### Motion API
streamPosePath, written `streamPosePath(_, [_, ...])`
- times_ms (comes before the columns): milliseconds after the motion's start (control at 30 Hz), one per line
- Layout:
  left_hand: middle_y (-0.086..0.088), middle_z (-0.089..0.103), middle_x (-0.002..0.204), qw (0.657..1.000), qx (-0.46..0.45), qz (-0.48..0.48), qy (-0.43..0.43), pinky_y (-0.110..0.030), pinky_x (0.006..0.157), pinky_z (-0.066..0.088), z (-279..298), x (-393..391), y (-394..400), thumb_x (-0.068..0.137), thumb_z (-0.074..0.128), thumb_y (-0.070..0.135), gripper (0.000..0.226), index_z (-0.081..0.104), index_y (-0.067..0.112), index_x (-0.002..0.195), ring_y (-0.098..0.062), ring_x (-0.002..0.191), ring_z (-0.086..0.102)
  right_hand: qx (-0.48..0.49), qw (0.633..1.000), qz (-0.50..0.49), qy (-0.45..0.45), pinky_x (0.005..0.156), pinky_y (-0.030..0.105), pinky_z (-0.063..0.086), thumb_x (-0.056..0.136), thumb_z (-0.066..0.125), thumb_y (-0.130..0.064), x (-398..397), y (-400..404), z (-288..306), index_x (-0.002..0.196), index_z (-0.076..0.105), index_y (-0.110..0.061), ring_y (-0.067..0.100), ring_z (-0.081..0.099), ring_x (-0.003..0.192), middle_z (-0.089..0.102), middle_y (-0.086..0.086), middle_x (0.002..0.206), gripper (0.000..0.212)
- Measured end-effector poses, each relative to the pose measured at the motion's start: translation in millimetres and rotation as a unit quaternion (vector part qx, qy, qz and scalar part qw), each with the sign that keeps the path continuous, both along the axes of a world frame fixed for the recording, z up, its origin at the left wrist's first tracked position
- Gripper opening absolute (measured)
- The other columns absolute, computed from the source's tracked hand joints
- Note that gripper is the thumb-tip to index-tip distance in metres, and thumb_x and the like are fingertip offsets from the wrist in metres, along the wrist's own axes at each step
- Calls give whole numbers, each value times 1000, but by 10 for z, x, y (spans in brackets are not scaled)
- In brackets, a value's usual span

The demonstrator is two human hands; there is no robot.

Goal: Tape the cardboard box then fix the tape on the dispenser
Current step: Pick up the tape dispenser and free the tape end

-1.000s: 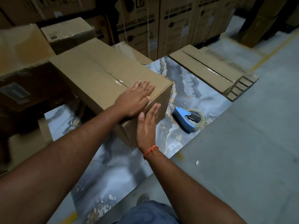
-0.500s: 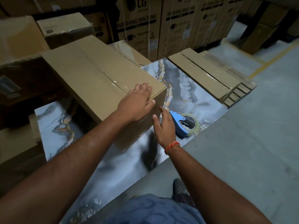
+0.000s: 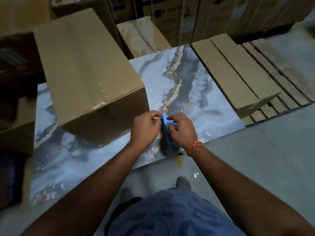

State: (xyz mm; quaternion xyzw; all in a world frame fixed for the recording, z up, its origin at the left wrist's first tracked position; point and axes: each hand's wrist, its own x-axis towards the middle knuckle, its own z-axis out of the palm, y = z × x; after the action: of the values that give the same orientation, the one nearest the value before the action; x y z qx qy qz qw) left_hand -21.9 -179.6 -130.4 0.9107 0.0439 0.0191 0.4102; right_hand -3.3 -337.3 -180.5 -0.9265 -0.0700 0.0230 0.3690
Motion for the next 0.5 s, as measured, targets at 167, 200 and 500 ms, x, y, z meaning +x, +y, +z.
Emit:
streamPosePath(167, [1, 75, 93, 965, -111, 157, 179, -39, 89, 55, -414, 20, -172, 88, 66, 19, 10, 73, 24, 93, -25, 93, 70, -103, 991, 86, 21, 78, 40, 53, 80, 58, -36, -82, -182, -55, 102, 69, -14, 38, 65, 90, 71, 16, 90, 32])
streamPosePath(200, [0, 73, 90, 957, -127, 169, 197, -40, 89, 54, -485, 8, -193, 87, 66, 20, 7, 71, 24, 88, -27, 91, 68, -127, 986, 110, 17, 77, 41, 52, 80, 61, -40, -106, -180, -78, 100, 65, -14, 38, 64, 89, 70, 16, 89, 33])
streamPosePath(500, [-6, 59, 91, 881, -314, 196, 295, -16, 46, 39, -652, -117, -372, 101, 58, 17, 21, 53, 19, 121, -10, 67, 53, -110, 988, 111, 19, 70, 42, 55, 84, 59, -20, -143, -9, -292, 134, 48, -18, 40, 69, 87, 70, 20, 99, 50])
